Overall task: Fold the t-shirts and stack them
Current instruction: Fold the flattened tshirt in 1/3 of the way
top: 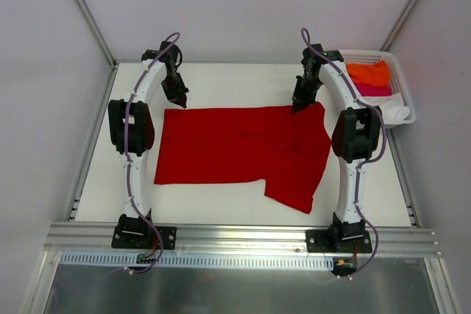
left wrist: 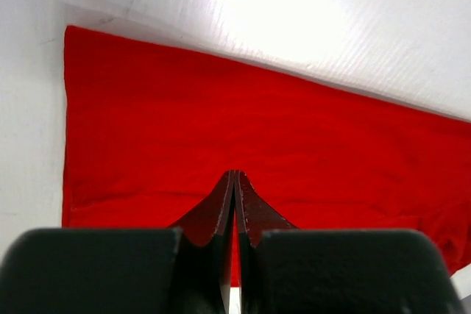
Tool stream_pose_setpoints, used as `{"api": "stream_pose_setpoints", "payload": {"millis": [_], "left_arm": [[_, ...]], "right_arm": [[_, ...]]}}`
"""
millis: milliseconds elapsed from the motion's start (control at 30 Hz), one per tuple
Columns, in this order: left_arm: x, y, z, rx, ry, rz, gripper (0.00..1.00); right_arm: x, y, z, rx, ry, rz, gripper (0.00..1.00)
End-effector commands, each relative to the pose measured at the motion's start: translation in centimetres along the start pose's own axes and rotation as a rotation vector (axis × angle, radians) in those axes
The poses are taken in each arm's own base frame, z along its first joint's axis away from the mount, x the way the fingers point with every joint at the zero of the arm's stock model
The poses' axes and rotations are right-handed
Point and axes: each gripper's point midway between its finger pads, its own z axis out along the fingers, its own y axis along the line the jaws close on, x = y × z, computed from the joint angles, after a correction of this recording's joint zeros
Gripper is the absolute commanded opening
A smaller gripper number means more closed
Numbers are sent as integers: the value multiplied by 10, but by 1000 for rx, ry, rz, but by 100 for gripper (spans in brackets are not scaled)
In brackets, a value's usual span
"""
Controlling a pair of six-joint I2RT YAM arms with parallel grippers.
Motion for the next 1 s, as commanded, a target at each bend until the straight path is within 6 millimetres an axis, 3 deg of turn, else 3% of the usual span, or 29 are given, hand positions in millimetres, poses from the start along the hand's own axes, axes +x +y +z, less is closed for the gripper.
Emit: {"api": "stream_pose_setpoints", "payload": {"millis": [0,233,433,767,967], "left_arm": [[15,11,-8,-37,37,-11,0],[27,13,9,-44,99,-25,0],[36,12,36,-43,185,-40,0],[33,14,50,-64,192,-40,0],[32,13,54,-64,196,-50,0]], "right_arm": [[1,10,-1,-33,13,-2,1],[5,12,16,-43,54,10,1],[1,19,31,-75,83,26,0],[-14,32,53,-123,86,55,1],[-20,25,73,-85,82,74,1]]}}
